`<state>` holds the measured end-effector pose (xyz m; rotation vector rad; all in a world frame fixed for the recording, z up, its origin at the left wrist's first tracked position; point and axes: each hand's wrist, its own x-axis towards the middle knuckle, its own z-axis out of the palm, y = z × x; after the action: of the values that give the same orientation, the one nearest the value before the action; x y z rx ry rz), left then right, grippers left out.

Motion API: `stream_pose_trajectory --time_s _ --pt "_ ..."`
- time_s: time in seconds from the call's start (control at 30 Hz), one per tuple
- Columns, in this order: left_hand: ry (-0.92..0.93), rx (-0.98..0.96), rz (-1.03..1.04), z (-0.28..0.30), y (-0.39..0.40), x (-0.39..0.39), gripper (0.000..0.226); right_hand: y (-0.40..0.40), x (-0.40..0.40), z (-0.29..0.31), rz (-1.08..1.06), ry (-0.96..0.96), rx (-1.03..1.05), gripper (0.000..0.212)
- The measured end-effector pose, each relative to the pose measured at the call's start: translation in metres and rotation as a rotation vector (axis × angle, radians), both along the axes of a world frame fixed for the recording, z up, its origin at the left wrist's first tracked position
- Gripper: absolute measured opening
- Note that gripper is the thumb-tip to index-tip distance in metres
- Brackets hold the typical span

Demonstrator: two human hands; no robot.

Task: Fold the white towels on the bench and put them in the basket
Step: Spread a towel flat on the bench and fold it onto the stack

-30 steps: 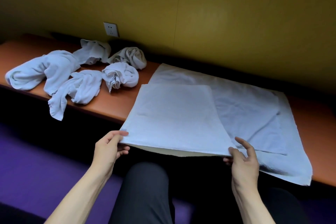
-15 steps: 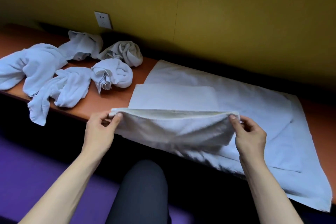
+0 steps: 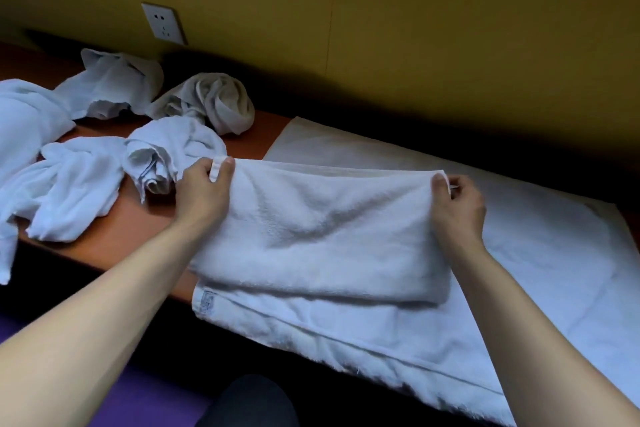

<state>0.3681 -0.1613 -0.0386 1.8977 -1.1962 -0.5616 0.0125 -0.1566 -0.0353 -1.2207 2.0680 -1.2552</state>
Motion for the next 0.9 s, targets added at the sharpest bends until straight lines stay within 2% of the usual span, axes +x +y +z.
stream_pose_trajectory --time_s 0.13,0.2,0.27,0.33,0.4,0.47,0.57,0.73,0.8,0.9 --pt "-0.083 0.072 -0.006 -0.021 -0.013 -0.005 0.038 -0.009 -0.001 -0.017 0.002 0.076 0.105 0.026" --pt "-0.244 0.034 -0.049 -0.024 -0.005 -0.011 0.037 -0.005 -0.002 -0.021 -0.002 0.072 0.14 0.028" --pt "-0.495 -0.085 -0.142 -0.025 0.014 -0.022 0.038 0.007 -0.004 -0.017 -0.007 0.055 0.16 0.03" --pt "-0.609 -0.183 -0.289 -0.026 0.04 -0.034 0.038 0.027 -0.007 -0.011 0.017 0.068 0.201 0.029" --pt "-0.671 -0.161 -0.421 -0.036 0.069 -0.042 0.043 0.052 -0.01 -0.012 0.048 0.08 0.265 0.029" --pt "-0.733 -0.042 -0.509 -0.051 0.09 -0.045 0.049 0.076 -0.012 -0.015 0.069 0.084 0.338 0.03" --pt "-0.764 0.095 -0.566 -0.067 0.099 -0.045 0.056 0.096 -0.011 -0.018 0.084 0.036 0.417 0.032" --pt "-0.717 0.173 -0.601 -0.055 0.095 -0.047 0.059 0.093 -0.002 -0.002 0.052 -0.386 0.409 0.021" --pt "-0.704 0.17 -0.569 -0.049 0.1 -0.041 0.06 0.089 0.009 0.014 0.066 -0.386 0.298 0.012" --pt "-0.661 0.19 -0.367 -0.044 0.113 -0.02 0.057 0.078 0.044 0.04 0.136 -0.296 0.148 0.011"
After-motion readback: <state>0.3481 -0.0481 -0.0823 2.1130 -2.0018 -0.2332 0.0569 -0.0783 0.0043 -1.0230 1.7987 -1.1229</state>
